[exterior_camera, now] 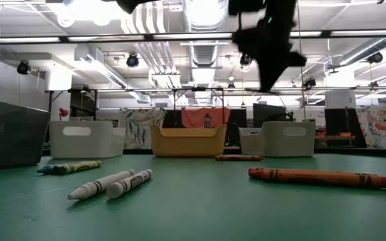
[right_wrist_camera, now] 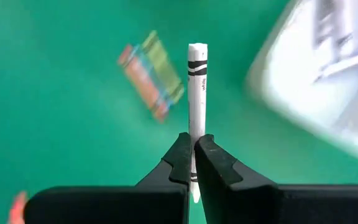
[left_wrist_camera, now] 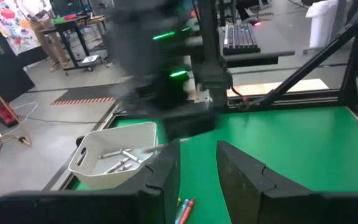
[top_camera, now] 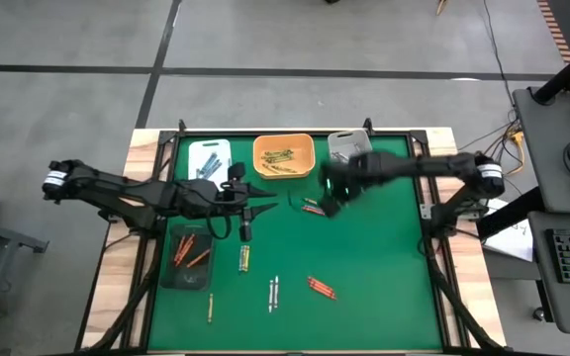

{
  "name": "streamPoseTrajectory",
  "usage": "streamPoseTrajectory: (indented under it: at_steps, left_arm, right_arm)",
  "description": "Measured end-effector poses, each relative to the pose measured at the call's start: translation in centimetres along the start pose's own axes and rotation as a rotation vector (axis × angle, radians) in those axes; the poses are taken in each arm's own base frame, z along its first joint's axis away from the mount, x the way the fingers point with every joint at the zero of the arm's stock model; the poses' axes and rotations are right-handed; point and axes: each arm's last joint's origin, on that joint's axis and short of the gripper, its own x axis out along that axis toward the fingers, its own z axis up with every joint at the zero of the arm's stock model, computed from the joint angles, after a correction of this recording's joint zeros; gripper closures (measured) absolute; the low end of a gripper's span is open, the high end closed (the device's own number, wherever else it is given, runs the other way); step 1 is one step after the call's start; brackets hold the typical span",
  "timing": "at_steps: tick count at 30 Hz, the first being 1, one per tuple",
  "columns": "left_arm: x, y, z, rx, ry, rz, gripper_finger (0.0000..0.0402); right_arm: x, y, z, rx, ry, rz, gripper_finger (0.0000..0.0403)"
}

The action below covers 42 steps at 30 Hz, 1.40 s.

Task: Sort crayons
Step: Put the white crayon into the gray bin, then put the orange crayon into the black bin

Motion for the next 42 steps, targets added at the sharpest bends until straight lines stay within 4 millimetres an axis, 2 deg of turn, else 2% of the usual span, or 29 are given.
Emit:
streamPoseTrajectory:
  at_steps: [4,8,11,14,18,23,28,35,42]
  left_arm:
    - [-0.5,0.2,0.2,-0.019,-0.004,0.000,0.0315]
    - [-0.9,0.3,0.2,-0.034,0.010,0.002,0.0315]
    - [-0.9,0.3,0.1,-0.042,0.021,0.002,0.0315]
    - [-0.8,0.3,0.0,-0.041,0.024,0.002,0.0315]
    - [-0.7,0.2,-0.1,-0.049,0.031,0.002,0.0315]
    - [-0.7,0.2,-0.3,-0.061,0.049,0.001,0.0315]
    - [-0.7,0.2,-0.5,-0.077,0.066,0.001,0.0315]
    - [-0.7,0.1,-0.6,-0.088,0.074,0.001,0.0315]
    - [-0.7,0.1,-1.1,-0.131,0.119,0.003,0.0315]
  right_arm:
    - [0.9,-5.0,3.8,0.120,-0.025,-0.044,0.0394]
    - [1.5,-10.0,6.0,0.233,-0.022,-0.097,0.0394]
    - [1.9,-12.6,6.8,0.297,-0.013,-0.123,0.0394]
    - [2.5,-14.1,7.4,0.331,-0.007,-0.136,0.0394]
    - [3.9,-15.0,8.1,0.321,0.010,-0.151,0.0394]
    - [5.8,-15.2,8.7,0.241,0.038,-0.158,0.0393]
    - [7.2,-15.2,9.0,0.230,0.069,-0.164,0.0368]
    - [7.4,-15.1,9.2,0.222,0.053,-0.162,0.0306]
    - [6.3,-14.8,9.2,0.181,0.005,-0.141,0.0297]
